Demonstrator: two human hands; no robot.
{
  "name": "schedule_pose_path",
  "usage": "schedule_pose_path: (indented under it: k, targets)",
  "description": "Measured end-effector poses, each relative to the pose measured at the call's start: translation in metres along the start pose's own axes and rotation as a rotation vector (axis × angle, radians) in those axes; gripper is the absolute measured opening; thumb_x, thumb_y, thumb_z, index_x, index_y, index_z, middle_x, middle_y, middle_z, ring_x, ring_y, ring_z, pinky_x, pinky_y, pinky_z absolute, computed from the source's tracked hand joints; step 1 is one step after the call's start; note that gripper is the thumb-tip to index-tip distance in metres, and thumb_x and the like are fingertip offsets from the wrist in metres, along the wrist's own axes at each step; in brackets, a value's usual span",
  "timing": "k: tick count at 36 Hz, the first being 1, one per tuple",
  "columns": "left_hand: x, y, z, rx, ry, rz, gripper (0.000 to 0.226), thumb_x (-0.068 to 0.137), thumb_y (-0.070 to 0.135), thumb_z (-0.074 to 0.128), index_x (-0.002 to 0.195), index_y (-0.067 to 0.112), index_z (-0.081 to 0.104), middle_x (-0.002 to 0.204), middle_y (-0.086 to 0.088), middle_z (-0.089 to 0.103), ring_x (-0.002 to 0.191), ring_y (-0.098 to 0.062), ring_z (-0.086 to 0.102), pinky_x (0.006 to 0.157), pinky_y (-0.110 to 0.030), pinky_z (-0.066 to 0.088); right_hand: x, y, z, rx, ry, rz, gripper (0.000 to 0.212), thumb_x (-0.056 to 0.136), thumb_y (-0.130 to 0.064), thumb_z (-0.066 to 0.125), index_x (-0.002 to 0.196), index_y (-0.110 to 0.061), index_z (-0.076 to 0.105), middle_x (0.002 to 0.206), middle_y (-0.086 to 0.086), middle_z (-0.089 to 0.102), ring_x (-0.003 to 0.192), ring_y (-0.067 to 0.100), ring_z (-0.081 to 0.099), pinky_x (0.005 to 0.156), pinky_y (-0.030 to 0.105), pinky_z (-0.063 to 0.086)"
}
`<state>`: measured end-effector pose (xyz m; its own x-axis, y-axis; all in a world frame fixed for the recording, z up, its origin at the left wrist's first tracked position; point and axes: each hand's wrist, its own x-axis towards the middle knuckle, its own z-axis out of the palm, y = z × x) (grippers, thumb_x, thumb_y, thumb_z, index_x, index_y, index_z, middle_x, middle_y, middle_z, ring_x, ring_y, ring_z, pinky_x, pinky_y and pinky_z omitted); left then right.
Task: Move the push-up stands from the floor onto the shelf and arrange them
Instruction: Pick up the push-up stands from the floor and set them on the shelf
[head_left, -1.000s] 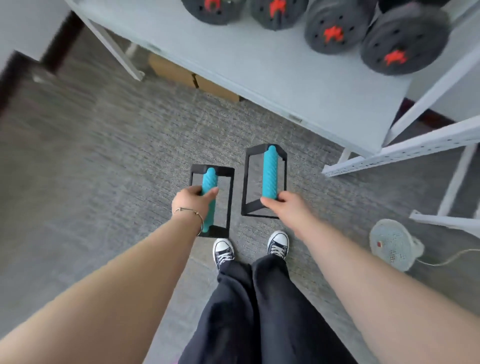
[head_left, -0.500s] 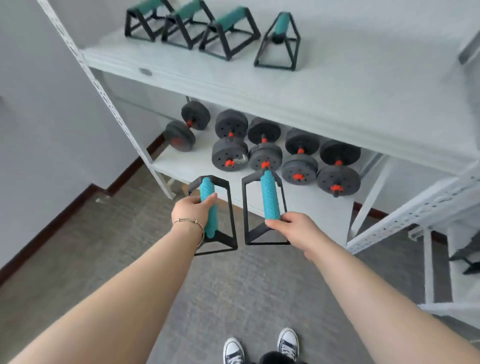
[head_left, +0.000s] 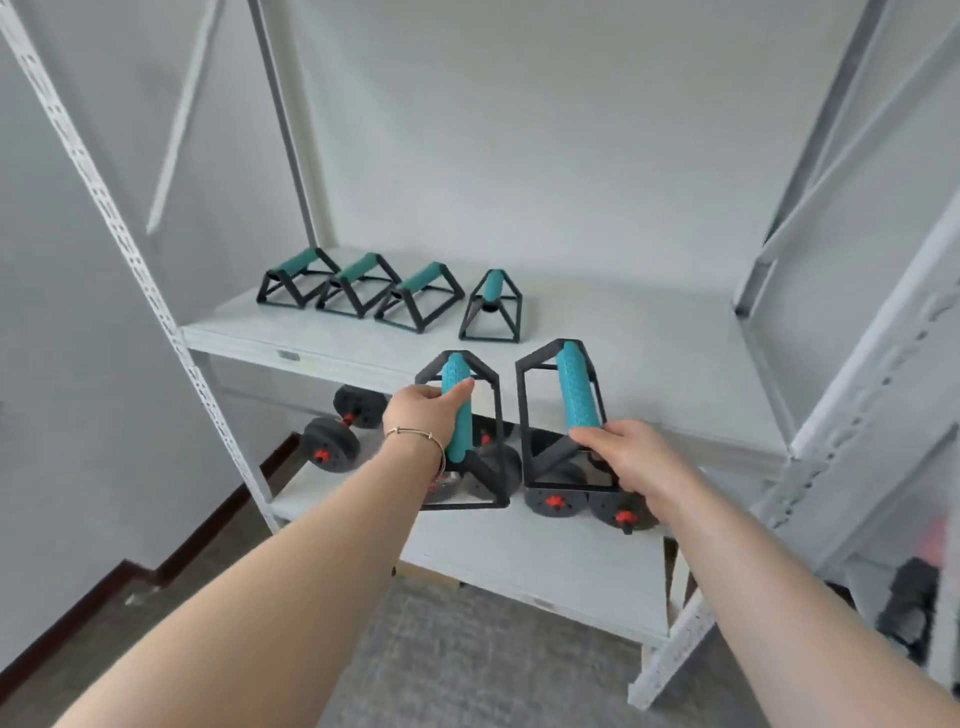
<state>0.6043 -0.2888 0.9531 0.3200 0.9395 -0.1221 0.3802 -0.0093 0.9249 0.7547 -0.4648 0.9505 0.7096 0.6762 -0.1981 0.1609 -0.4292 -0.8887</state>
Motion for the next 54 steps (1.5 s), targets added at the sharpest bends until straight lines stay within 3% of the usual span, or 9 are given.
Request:
schedule_pose_path:
  k: [3,6,15,23,31,38,43,49,54]
  targets:
    - [0.015,0.021,0.021,0.002,-0.017,0.02,0.042,0.074,0.058,0.069,0.075,0.017,0.071,0.071,-0.002,0.066,0.065,-0.02,0.061,0.062,-0.03,0.052,0.014,-0.006,-0.024,-0.007,0.069,-0.019,0.033,0.079,-0.047,0.069,0.086,-0.015,0.07,0.075,0.004,0.064,0.067,0.017,0.055,0.056,0.028,0.037]
    - [0.032,0.041,0.045,-0.006,-0.04,0.033,0.042,0.075,0.056,0.07,0.076,0.014,0.071,0.068,-0.002,0.064,0.063,-0.02,0.059,0.055,-0.027,0.049,0.036,-0.008,-0.048,-0.003,0.105,-0.005,0.04,0.08,-0.047,0.067,0.094,-0.009,0.07,0.085,0.008,0.062,0.072,0.019,0.051,0.064,0.032,0.038]
    - [0.097,0.091,0.135,0.054,-0.091,0.068,0.044,0.078,0.056,0.067,0.083,0.012,0.068,0.075,-0.003,0.063,0.065,-0.016,0.058,0.054,-0.026,0.045,0.13,0.001,-0.103,0.018,0.133,0.024,0.047,0.078,-0.046,0.068,0.089,0.0,0.067,0.077,0.006,0.054,0.058,0.018,0.038,0.057,0.029,0.029]
    - [0.146,0.116,0.196,0.044,-0.117,0.036,0.032,0.08,0.051,0.068,0.086,0.019,0.068,0.075,0.0,0.064,0.067,-0.013,0.058,0.053,-0.024,0.043,0.21,0.014,-0.135,0.016,0.154,0.067,0.05,0.076,-0.045,0.07,0.084,0.003,0.063,0.075,0.007,0.046,0.062,0.021,0.036,0.061,0.032,0.026]
    - [0.193,0.128,0.236,0.127,-0.179,0.02,0.033,0.077,0.055,0.069,0.074,0.023,0.06,0.082,-0.003,0.067,0.081,-0.023,0.066,0.073,-0.034,0.057,0.258,0.02,-0.149,0.011,0.18,0.111,0.046,0.076,-0.045,0.069,0.08,0.001,0.062,0.075,0.006,0.046,0.064,0.021,0.038,0.062,0.032,0.027]
    - [0.237,0.131,0.259,0.102,-0.27,0.012,0.036,0.081,0.051,0.067,0.092,0.017,0.064,0.075,0.001,0.061,0.065,-0.014,0.057,0.049,-0.024,0.041,0.285,0.018,-0.134,-0.003,0.238,0.143,0.034,0.072,-0.047,0.068,0.071,-0.016,0.054,0.072,0.006,0.042,0.062,0.021,0.034,0.06,0.031,0.024]
    - [0.264,0.126,0.267,0.155,-0.331,0.031,0.039,0.083,0.05,0.064,0.091,0.012,0.067,0.073,-0.001,0.06,0.059,-0.012,0.052,0.046,-0.023,0.036,0.295,0.014,-0.121,-0.019,0.304,0.202,0.044,0.071,-0.045,0.068,0.08,-0.002,0.065,0.072,0.005,0.047,0.063,0.021,0.039,0.06,0.031,0.028]
    - [0.283,0.115,0.274,0.137,-0.419,0.037,0.047,0.082,0.049,0.066,0.11,0.012,0.06,0.091,-0.005,0.065,0.077,-0.021,0.061,0.063,-0.028,0.047,0.293,0.007,-0.114,-0.099,0.36,0.216,0.033,0.069,-0.045,0.065,0.063,-0.016,0.051,0.064,0.003,0.04,0.057,0.02,0.035,0.057,0.031,0.027]
    - [0.288,0.114,0.276,0.161,-0.44,0.064,0.046,0.084,0.047,0.063,0.109,0.009,0.059,0.093,-0.006,0.064,0.082,-0.025,0.062,0.071,-0.032,0.052,0.293,0.005,-0.106,-0.131,0.433,0.213,0.025,0.074,-0.039,0.067,0.074,-0.014,0.06,0.062,-0.001,0.048,0.055,0.018,0.044,0.053,0.027,0.034]
